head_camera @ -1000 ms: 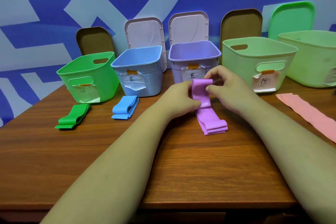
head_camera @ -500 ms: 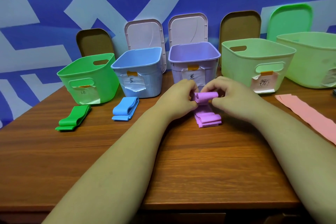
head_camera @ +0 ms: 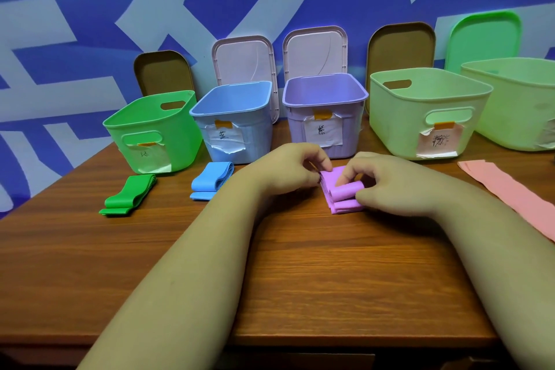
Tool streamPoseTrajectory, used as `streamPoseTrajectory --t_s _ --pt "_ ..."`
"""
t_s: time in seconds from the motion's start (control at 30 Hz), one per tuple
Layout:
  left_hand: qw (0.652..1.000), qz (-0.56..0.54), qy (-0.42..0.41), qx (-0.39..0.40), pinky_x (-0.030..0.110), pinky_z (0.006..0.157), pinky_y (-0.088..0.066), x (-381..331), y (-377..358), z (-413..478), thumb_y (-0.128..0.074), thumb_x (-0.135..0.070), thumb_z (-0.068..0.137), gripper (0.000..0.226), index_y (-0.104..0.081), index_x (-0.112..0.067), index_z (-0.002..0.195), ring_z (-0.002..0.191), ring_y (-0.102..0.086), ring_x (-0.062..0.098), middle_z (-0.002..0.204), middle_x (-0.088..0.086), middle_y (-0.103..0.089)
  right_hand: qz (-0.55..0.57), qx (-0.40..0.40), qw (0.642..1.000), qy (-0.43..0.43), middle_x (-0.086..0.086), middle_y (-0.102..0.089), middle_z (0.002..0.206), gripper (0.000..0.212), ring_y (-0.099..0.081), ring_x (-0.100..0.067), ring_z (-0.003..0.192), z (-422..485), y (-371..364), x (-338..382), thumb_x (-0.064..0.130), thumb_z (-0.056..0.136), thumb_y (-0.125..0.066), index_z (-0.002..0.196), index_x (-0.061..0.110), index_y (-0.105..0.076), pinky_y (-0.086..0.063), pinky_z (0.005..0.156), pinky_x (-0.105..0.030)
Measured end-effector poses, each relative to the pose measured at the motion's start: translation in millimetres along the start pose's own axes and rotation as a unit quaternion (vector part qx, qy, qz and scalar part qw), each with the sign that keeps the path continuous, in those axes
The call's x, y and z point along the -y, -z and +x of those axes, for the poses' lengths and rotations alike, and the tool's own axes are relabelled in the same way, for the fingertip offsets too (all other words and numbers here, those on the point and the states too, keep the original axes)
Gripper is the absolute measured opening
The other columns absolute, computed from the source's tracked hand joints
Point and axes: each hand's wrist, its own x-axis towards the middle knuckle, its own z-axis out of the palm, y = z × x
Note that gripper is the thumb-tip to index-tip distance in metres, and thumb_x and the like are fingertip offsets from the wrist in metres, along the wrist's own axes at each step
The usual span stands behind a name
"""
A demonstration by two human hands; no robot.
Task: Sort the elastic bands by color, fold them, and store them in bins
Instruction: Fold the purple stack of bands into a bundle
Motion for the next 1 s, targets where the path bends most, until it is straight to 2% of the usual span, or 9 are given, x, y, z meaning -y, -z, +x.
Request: streamPoseTrajectory --t_s 0.07,0.13,0.2,0.27,0.37,0.5,0.73,0.87,1.0 --pt "0.998 -0.049 0.035 -0.021 0.04 0.081 -0.061 1 -2 1 -0.068 -0.012 0.085 0.023 -0.074 -0.025 0.104 0.079 -0.069 0.01 0.092 -0.002 -0.077 0.007 0.011 1.0 -0.001 0.018 -0.057 0.11 0.026 -0.057 0.009 0.085 -2 1 1 0.022 0.085 -0.071 0.104 0.039 -0.07 -0.039 0.07 -0.016" --pt "0.996 -0.054 0.058 -0.037 0.044 0.087 -0.061 2 -6 3 -0.065 -0.022 0.089 0.018 -0.073 -0.029 0.105 0.08 -0.069 0.011 0.092 -0.002 -0.077 -0.007 0.036 0.999 0.001 0.02 -0.054 0.112 0.032 -0.058 0.006 0.093 -4 2 1 0.034 0.082 -0.081 0.109 0.041 -0.066 -0.045 0.079 -0.021" --pt "0.998 0.024 0.042 -0.041 0.035 0.089 -0.057 0 -9 4 -0.065 -0.034 0.097 0.014 -0.074 -0.033 0.108 0.085 -0.066 0.007 0.093 -0.013 -0.074 -0.028 0.053 0.998 0.005 0.022 -0.051 0.114 0.044 -0.057 0.003 0.1 -6 1 -1 0.041 0.078 -0.086 0.113 0.042 -0.061 -0.046 0.088 -0.023" --pt "0.996 0.072 0.024 -0.046 0.029 0.088 -0.051 -1 -11 5 -0.064 -0.04 0.1 0.016 -0.076 -0.034 0.11 0.092 -0.063 0.006 0.101 -0.015 -0.074 -0.033 0.039 0.999 0.01 0.022 -0.05 0.115 0.044 -0.056 0.002 0.101 -5 0 -2 0.038 0.078 -0.086 0.114 0.042 -0.06 -0.047 0.09 -0.025" --pt "0.998 0.037 0.032 -0.051 0.031 0.089 -0.054 1 -12 8 -0.069 -0.036 0.098 0.012 -0.076 -0.032 0.106 0.094 -0.065 0.007 0.101 -0.014 -0.074 -0.046 0.013 0.999 0.025 0.019 -0.052 0.111 0.037 -0.055 0.001 0.098 -1 -3 -2 0.034 0.08 -0.085 0.109 0.039 -0.062 -0.046 0.084 -0.025" --pt "0.995 0.012 0.052 -0.088 0.034 0.091 -0.054 3 -14 11 -0.071 -0.032 0.097 0.011 -0.075 -0.028 0.107 0.098 -0.066 0.012 0.104 -0.01 -0.073 -0.05 -0.015 0.998 0.047 0.016 -0.052 0.105 0.031 -0.053 0.004 0.093 3 -7 -2 0.032 0.082 -0.084 0.105 0.037 -0.063 -0.036 0.073 -0.013" --pt "0.979 0.012 0.093 -0.18 0.027 0.078 -0.045 3 -17 17 -0.069 -0.026 0.099 0.012 -0.077 -0.02 0.105 0.096 -0.065 0.016 0.103 -0.003 -0.073 -0.038 -0.085 0.994 0.058 0.009 -0.052 0.114 0.039 -0.057 -0.01 0.102 20 -23 -4 0.023 0.085 -0.079 0.119 0.035 -0.063 -0.047 0.094 -0.029" --pt "0.974 0.022 0.114 -0.194 0.027 0.077 -0.043 4 -19 18 -0.065 -0.029 0.099 0.015 -0.078 -0.022 0.102 0.096 -0.065 0.016 0.102 -0.004 -0.074 -0.02 -0.093 0.994 0.046 0.01 -0.053 0.117 0.042 -0.055 -0.008 0.101 21 -25 -7 0.025 0.082 -0.081 0.115 0.03 -0.055 -0.048 0.093 -0.03" --pt "0.972 0.034 0.114 -0.203 0.026 0.079 -0.042 3 -19 16 -0.063 -0.031 0.1 0.019 -0.078 -0.021 0.105 0.097 -0.064 0.016 0.103 -0.004 -0.075 -0.038 -0.075 0.995 0.048 0.012 -0.052 0.112 0.037 -0.055 -0.009 0.1 18 -22 -8 0.03 0.082 -0.083 0.11 0.032 -0.059 -0.045 0.089 -0.028"
